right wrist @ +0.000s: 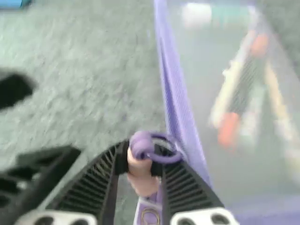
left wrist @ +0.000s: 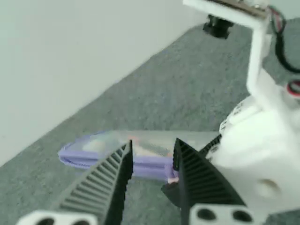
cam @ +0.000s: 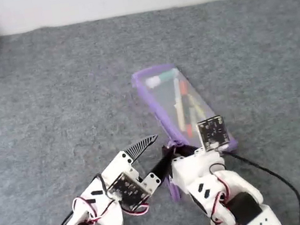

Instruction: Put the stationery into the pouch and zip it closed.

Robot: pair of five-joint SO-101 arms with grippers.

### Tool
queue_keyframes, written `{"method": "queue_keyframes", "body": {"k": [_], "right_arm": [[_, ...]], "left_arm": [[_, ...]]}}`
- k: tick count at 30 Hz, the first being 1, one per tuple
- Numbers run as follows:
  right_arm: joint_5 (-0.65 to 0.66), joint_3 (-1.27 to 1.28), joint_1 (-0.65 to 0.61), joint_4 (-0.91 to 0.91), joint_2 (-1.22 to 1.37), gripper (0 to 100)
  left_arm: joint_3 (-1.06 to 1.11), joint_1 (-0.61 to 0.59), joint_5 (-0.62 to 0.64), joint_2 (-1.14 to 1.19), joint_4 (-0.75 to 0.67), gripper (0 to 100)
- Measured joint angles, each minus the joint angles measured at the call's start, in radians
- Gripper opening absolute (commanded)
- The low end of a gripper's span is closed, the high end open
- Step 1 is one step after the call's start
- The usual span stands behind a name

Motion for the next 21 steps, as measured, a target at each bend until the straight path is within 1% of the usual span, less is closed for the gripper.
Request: {"method": "queue_keyframes", "body": {"k": [2, 6, 10, 14, 18, 21], "right_arm": [[-0.002, 0.002, 0.009, -0.003, 0.000, 0.8], [0.009, 0.000, 0.058, -0.006, 0.000, 0.8], [0.121, -0.003, 0.106, -0.006, -0.002, 0.8], [0.226, -0.008, 0.118, -0.009, -0.002, 0.8], [0.339, -0.075, 0.123, -0.009, 0.000, 0.8], [0.411, -0.143, 0.129, -0.009, 0.000, 0.8]], "left_arm": [[0.000, -0.023, 0.000, 0.002, 0.000, 14], [0.000, -0.118, -0.002, 0.002, 0.000, 14], [0.000, -0.157, -0.002, 0.002, 0.006, 15], [0.000, -0.157, -0.005, 0.002, 0.006, 15], [0.029, -0.157, -0.063, 0.002, 0.006, 15], [0.037, -0.157, -0.080, 0.002, 0.006, 15]]}}
